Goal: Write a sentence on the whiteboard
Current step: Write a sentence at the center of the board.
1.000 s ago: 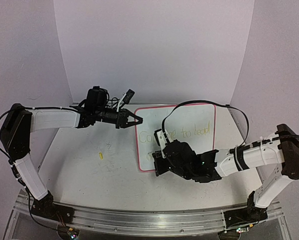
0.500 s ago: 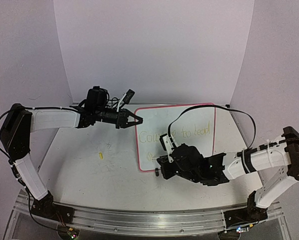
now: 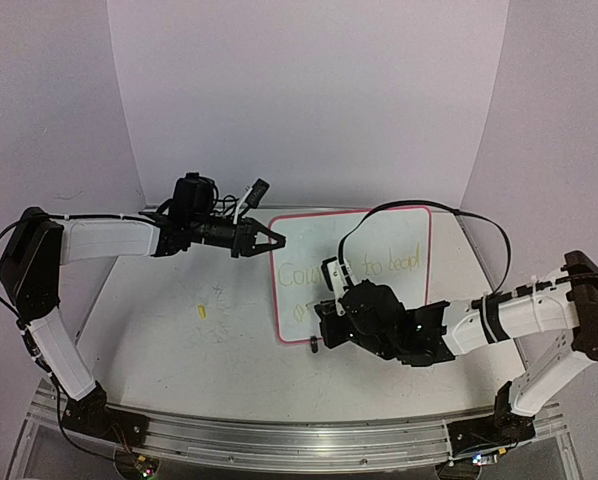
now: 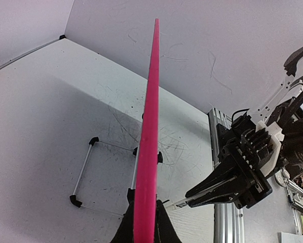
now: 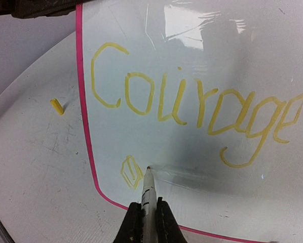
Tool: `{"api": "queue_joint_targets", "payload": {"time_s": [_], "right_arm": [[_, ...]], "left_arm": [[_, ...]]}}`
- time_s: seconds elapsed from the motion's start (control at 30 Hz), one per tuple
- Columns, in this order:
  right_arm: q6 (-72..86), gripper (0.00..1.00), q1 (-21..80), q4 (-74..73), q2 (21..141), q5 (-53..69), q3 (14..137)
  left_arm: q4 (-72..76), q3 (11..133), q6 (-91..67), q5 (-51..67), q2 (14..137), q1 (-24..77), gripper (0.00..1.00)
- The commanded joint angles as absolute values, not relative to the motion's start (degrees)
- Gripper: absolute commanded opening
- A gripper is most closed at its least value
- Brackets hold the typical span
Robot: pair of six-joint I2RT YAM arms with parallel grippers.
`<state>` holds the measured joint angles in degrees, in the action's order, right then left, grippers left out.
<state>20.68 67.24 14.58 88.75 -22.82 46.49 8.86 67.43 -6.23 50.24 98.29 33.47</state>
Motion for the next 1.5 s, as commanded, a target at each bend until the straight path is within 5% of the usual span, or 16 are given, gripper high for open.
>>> {"api": "queue_joint_targets", "payload": {"time_s": [0.0,1.47], "right_arm": [[19.72,0.0,67.07,16.26,89.68,-24.98,49.18],[20.49,0.0,67.15,14.99,90.86,-26.02,49.48]], "left_arm": [[7.69,67.32,-2.81,44.62,96.15,33.22,0.0],[7.53,67.17,-2.64,44.49,95.74,33.22,0.0]]}}
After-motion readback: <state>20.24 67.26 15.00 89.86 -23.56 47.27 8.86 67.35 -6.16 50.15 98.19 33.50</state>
